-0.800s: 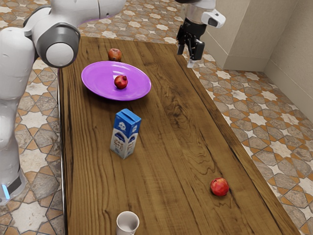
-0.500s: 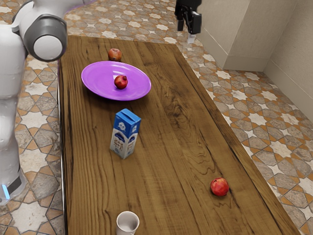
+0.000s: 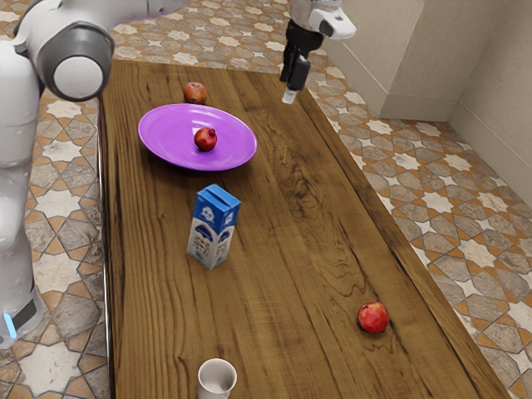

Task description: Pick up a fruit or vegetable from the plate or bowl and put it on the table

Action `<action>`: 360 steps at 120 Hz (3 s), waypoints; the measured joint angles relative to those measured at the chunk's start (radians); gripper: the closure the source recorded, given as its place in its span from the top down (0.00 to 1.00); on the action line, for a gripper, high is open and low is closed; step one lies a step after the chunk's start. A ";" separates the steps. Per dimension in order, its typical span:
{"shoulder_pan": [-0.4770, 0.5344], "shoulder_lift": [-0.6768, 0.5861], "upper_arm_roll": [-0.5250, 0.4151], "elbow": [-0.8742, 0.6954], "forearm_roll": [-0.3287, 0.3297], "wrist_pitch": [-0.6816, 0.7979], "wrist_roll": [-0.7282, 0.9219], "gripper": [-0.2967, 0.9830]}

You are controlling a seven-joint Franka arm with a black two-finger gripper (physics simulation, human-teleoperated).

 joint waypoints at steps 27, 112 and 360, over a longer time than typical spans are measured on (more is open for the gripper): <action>-0.001 -0.126 0.003 -0.165 0.029 0.017 0.185 0.77; 0.079 -0.185 0.186 -0.590 0.068 0.471 0.619 0.77; 0.157 -0.218 0.175 -0.899 0.088 0.771 0.859 0.77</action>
